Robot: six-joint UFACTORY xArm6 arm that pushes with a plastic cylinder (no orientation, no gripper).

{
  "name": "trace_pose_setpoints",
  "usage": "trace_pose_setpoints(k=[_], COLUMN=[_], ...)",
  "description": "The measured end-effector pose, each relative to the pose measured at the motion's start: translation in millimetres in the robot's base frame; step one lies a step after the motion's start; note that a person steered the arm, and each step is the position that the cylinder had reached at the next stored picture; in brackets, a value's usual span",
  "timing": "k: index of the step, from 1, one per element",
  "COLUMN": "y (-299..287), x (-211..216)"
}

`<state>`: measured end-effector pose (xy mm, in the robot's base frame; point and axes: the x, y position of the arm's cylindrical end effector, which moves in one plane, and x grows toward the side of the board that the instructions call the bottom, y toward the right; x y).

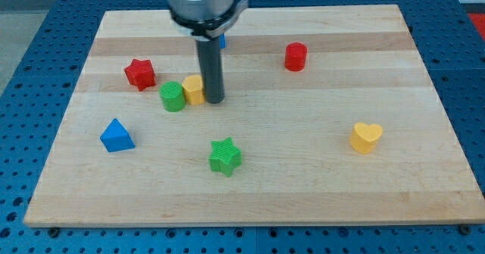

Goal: Push the yellow hexagon left a bit

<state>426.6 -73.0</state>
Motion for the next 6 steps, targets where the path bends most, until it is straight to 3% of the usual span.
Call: trace_pose_setpoints(k=[1,2,3,4,5,6], y=[5.0,-9.9,19.5,46.2,11.8,-29.1], x=[5.1,-65.1,-81.9,-46.7,-2.8,-43.0])
